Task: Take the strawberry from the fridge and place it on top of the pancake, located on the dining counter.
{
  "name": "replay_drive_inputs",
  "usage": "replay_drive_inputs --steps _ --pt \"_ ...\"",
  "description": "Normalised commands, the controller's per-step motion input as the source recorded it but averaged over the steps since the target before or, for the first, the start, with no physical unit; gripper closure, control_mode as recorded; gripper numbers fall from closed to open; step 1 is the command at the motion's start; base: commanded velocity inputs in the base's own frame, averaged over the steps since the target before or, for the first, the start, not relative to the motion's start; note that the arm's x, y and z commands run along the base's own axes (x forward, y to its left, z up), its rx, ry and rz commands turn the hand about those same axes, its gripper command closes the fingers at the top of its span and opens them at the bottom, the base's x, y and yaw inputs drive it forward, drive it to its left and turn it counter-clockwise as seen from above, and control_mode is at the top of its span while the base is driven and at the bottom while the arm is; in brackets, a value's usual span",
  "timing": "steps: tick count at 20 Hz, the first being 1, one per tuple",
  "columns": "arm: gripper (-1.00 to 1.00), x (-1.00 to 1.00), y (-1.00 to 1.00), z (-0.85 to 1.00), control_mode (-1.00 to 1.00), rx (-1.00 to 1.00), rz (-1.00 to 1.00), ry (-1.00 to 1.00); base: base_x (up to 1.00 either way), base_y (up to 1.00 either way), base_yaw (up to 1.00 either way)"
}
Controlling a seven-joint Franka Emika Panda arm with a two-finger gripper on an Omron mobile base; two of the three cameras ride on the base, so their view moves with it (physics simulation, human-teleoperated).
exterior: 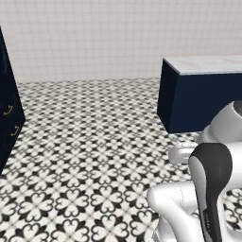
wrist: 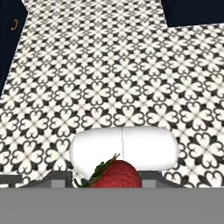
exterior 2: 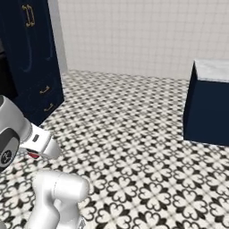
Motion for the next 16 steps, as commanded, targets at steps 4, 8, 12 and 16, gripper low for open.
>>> replay_drive_inputs --steps 4,8,12,16 --pt "1.00 0.00 0.00 0.00 1.00 0.00 0.00 0.00 1.00 -0.37 -0.06" --pt "1.00 0.00 0.00 0.00 1.00 0.00 0.00 0.00 1.00 0.13 -0.07" --pt "1.00 0.00 0.00 0.00 1.00 0.00 0.00 0.00 1.00 0.33 -0.15" --pt "1.00 0.00 0.00 0.00 1.00 0.00 0.00 0.00 1.00 0.25 -0.16"
